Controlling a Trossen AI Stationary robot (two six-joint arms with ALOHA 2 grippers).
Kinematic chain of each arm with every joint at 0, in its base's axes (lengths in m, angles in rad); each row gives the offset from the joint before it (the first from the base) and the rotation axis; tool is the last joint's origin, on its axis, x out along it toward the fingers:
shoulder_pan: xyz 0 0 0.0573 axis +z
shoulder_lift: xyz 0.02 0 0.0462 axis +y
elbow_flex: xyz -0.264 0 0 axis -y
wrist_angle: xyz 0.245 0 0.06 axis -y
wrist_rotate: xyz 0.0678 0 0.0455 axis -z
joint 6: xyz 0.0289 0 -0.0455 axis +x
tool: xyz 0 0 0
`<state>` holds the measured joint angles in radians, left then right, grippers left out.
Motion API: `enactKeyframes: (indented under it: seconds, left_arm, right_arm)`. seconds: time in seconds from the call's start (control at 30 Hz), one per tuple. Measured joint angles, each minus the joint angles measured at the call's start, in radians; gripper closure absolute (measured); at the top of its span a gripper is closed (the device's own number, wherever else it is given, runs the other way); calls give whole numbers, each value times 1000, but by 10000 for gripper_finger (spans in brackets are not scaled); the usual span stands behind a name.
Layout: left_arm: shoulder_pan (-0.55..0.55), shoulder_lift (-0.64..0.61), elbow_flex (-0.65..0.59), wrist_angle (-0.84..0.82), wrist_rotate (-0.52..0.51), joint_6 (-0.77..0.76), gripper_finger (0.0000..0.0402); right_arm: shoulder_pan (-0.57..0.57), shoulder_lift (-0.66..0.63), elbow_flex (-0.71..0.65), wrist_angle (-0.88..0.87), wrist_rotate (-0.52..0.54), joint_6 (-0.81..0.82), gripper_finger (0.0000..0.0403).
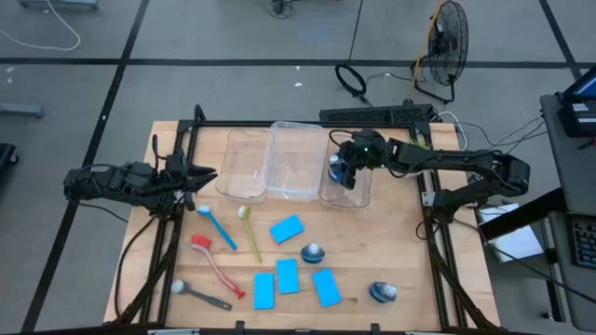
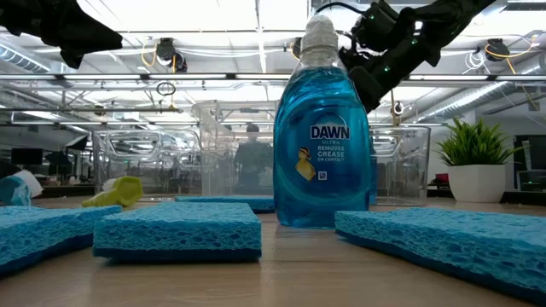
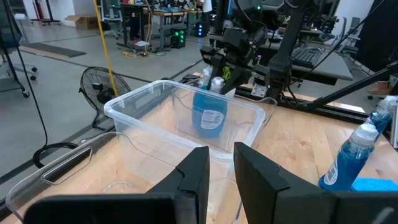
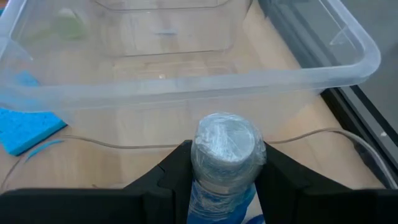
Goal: Pick & Place Kitchen Sink Supplies
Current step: Put the blue dish soap into the right transparent bin
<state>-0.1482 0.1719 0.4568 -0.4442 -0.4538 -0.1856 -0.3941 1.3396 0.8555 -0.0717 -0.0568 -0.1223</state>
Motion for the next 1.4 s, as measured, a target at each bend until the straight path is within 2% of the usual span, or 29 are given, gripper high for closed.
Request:
enactKeyframes:
  seconds: [0.17,0.47,0.73,0.93,1.2,1.4]
  left_arm:
    - [0,0,0,0,0,0,325]
    - [0,0,0,0,0,-1,325]
    - [0,0,0,0,0,-3,325]
    - [0,0,0,0,-1,-2,325]
    - [0,0,0,4,-1,-2,325]
    - [0,0,0,8,-1,-4,325]
  right_arm:
    - [-11,0,0,-2,0,5,270]
    - [-12,0,0,-7,8,5,220]
    - [-12,-17,0,-10,14,-4,193]
    - [-10,-79,0,-11,108,-32,174]
    - [-3,-205,-1,-11,113,-29,161]
    - [54,-338,-1,-25,109,-32,167]
